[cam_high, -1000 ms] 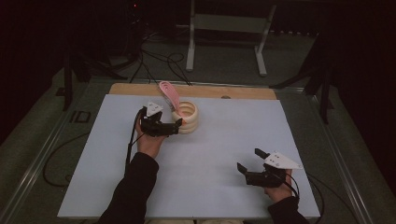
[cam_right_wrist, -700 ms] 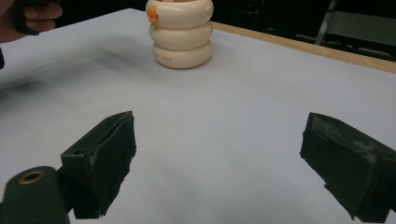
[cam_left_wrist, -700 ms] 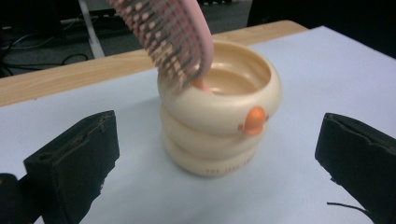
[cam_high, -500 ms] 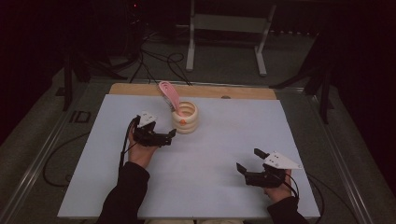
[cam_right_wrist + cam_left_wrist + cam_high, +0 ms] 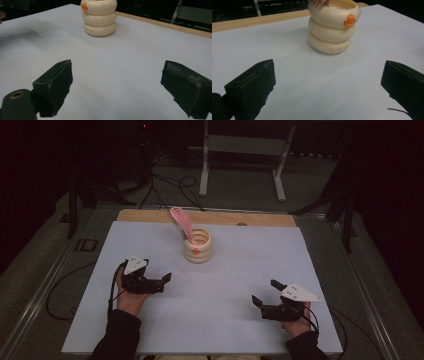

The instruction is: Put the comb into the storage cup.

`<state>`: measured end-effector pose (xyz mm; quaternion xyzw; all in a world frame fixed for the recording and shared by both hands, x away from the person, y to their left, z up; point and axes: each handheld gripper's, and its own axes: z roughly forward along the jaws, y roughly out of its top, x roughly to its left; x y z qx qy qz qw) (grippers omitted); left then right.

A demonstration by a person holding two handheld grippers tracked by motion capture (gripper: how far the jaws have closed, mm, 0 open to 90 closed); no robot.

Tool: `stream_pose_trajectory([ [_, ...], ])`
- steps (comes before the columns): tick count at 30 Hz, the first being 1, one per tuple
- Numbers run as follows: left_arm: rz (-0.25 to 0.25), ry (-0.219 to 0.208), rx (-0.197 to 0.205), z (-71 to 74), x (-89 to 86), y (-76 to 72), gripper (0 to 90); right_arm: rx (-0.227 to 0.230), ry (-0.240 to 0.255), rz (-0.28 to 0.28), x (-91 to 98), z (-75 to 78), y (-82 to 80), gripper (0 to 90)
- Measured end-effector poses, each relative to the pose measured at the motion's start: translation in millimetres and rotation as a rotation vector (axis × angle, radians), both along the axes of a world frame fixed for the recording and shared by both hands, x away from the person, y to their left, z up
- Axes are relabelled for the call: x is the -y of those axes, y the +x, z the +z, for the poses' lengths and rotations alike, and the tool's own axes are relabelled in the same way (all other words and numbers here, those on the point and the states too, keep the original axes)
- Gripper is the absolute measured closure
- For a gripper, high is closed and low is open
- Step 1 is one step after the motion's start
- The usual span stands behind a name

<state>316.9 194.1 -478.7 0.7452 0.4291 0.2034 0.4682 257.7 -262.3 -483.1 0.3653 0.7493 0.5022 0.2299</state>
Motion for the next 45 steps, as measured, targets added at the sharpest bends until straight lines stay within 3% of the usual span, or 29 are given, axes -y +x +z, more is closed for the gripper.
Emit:
stream_pose_trajectory([
  [9,-0.009,-0.01,0.039,-5.6,-25.0,-24.9,0.5,0.003,-0.001,0.007,-1.9,-0.2,-0.4,10.1],
  [18,-0.039,0.035,0.08,-10.4,-37.4,-44.8,0.5,0.006,0.005,0.002,-0.4,0.7,-0.9,10.1],
  [27,-0.017,0.026,0.139,-7.2,-53.8,-60.9,0.5,0.026,0.016,-0.013,4.2,2.7,-1.1,10.1],
  [34,-0.012,0.035,0.175,-7.3,-63.5,-67.5,0.5,0.036,0.014,-0.019,5.3,3.7,-1.6,10.1],
  [45,-0.031,0.036,0.209,-4.3,-59.0,-69.6,0.5,0.052,0.031,-0.035,11.0,4.8,-0.6,10.0],
])
